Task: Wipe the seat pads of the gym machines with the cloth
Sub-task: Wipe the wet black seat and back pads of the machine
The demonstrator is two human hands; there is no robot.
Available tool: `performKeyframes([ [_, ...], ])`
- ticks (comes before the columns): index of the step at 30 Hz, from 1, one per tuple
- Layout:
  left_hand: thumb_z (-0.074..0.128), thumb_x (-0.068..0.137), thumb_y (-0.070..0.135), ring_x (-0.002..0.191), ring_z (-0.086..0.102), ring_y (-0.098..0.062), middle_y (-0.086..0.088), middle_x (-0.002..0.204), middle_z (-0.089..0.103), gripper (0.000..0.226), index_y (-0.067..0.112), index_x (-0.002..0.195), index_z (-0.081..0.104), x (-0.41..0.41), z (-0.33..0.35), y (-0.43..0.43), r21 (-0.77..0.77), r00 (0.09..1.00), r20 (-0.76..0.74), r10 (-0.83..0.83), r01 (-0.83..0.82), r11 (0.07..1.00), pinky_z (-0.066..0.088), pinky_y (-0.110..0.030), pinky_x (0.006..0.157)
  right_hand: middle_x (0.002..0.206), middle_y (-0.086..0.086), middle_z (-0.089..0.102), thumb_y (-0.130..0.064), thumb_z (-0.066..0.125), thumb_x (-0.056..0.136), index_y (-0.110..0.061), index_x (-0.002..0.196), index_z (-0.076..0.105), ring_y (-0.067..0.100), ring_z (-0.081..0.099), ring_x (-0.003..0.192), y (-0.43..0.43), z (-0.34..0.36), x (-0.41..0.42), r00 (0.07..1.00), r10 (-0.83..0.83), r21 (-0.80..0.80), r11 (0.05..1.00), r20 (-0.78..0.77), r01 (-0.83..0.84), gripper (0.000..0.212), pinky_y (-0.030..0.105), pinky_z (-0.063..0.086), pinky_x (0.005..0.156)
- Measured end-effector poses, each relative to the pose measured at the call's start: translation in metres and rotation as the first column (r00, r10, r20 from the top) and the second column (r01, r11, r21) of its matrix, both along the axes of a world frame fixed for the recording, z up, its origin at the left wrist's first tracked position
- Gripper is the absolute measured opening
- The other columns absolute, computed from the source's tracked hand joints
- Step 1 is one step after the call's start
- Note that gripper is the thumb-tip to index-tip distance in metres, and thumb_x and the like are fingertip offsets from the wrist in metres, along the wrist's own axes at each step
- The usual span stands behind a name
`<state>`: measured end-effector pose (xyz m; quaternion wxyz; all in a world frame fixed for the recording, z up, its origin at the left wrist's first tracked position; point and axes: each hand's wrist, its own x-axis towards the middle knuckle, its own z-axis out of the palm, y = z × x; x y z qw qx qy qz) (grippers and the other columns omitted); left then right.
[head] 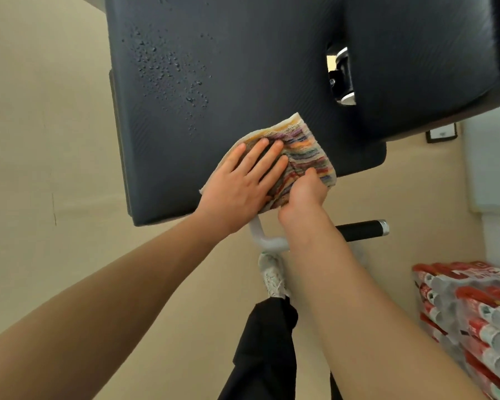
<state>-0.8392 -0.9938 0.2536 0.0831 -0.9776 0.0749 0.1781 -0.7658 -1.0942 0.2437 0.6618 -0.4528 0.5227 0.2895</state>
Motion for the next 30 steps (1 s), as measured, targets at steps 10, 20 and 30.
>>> performKeyframes([
  [10, 0.056, 0.098, 0.009, 0.153, 0.023, -0.028, -0.006, 0.164, 0.028, 0.059, 0.018, 0.154, 0.040, -0.075, 0.002, -0.020, -0.115, 0.927, 0.169, 0.334, -0.318, 0.941, 0.018, -0.047, 0.125, 0.100, -0.010, 0.069, -0.021, 0.076, 0.088, -0.022, 0.108, 0.061, 0.003, 0.069, 0.091, -0.046, 0.027, -0.015, 0.608, 0.714, -0.452, 0.695, 0.346, -0.559, 0.025, 0.025, 0.061, 0.078],
  [20, 0.072, 0.086, 0.024, 0.112, 0.049, -0.009, 0.008, 0.123, 0.048, 0.042, 0.026, 0.125, 0.055, -0.014, 0.020, -0.140, -0.593, -0.177, -0.037, 0.983, -0.788, -0.165, 0.054, -0.028, 0.091, 0.133, 0.014, 0.047, -0.034, 0.073, 0.085, -0.012, 0.130, 0.044, 0.031, 0.049, 0.114, -0.037, -0.015, 0.031, -0.394, 0.910, -0.991, 0.134, 0.133, -0.024, 0.058, 0.039, 0.044, 0.092],
  [30, 0.045, 0.102, 0.036, 0.120, 0.063, -0.026, -0.014, 0.127, 0.067, 0.046, 0.006, 0.134, 0.059, 0.027, 0.038, -0.082, -0.325, -0.263, -0.941, 0.215, 0.515, -0.794, 0.048, -0.040, 0.108, 0.170, 0.012, -0.002, -0.052, 0.034, 0.104, -0.018, 0.162, 0.003, 0.030, -0.003, 0.157, -0.056, -0.053, 0.047, -0.915, 0.343, -0.974, -0.152, -0.213, 0.170, 0.074, 0.046, 0.003, 0.127],
])
